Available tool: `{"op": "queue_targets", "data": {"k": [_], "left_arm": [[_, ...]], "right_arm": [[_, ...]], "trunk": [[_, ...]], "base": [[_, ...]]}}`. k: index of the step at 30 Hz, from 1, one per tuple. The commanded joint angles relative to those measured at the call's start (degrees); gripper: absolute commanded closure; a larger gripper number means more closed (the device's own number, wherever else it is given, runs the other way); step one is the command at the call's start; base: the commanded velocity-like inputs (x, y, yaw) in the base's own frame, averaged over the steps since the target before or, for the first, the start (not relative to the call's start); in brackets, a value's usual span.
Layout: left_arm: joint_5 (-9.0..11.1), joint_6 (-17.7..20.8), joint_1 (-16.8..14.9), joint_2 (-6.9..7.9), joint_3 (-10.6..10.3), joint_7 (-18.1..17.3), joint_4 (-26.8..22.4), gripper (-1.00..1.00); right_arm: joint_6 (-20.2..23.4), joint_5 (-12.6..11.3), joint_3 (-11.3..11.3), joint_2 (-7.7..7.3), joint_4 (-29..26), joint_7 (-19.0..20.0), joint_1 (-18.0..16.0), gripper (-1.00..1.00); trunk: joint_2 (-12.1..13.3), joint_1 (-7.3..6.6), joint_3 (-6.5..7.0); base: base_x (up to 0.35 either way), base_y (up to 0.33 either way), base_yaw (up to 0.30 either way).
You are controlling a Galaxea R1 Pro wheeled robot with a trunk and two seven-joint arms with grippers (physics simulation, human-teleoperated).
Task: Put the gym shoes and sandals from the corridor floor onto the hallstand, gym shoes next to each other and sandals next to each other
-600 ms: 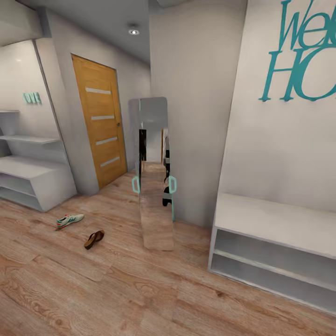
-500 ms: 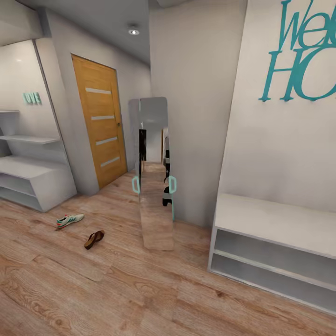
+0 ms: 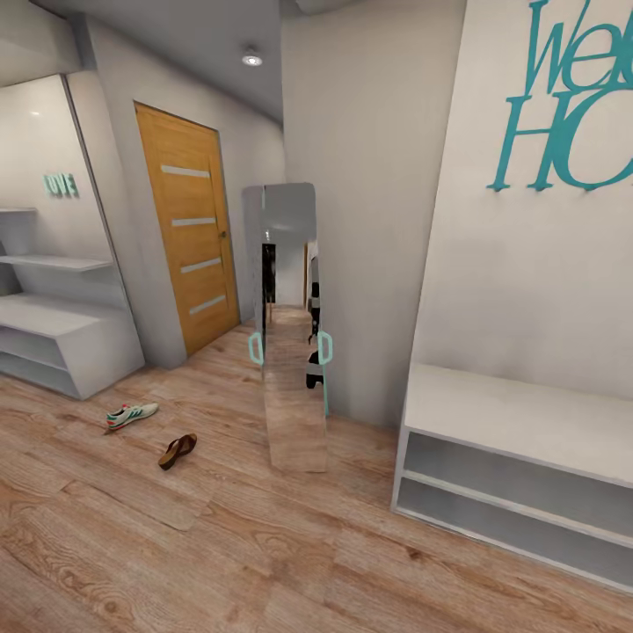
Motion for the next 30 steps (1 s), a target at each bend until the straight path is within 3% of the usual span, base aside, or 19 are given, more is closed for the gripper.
{"op": "queue_targets", "data": {"k": [1, 10, 15, 30], "left_arm": [[0.0, 0.0, 0.0, 0.0, 0.0, 0.0, 0.0, -1.0], [0.0, 0.0, 0.0, 0.0, 0.0, 0.0, 0.0, -1.0], [0.3, 0.0, 0.5, 1.24, 0.0, 0.0, -0.3, -1.0], [0.2, 0.0, 0.5, 1.42, 0.0, 0.0, -0.3, -1.0]], "right_arm": [[0.0, 0.0, 0.0, 0.0, 0.0, 0.0, 0.0, -1.0], [0.0, 0.0, 0.0, 0.0, 0.0, 0.0, 0.0, -1.0], [-0.1, 0.0, -0.1, 0.31, -0.7, 0.0, -1.1, -1.0], [0.0, 0.0, 0.0, 0.35, -0.8, 0.0, -1.3, -1.0]], "trunk": [[0.0, 0.0, 0.0], [0.0, 0.0, 0.0], [0.0, 0.0, 0.0], [0.0, 0.0, 0.0]], "base": [[0.0, 0.0, 0.0], [0.0, 0.0, 0.0], [0.0, 0.0, 0.0], [0.0, 0.0, 0.0]]}}
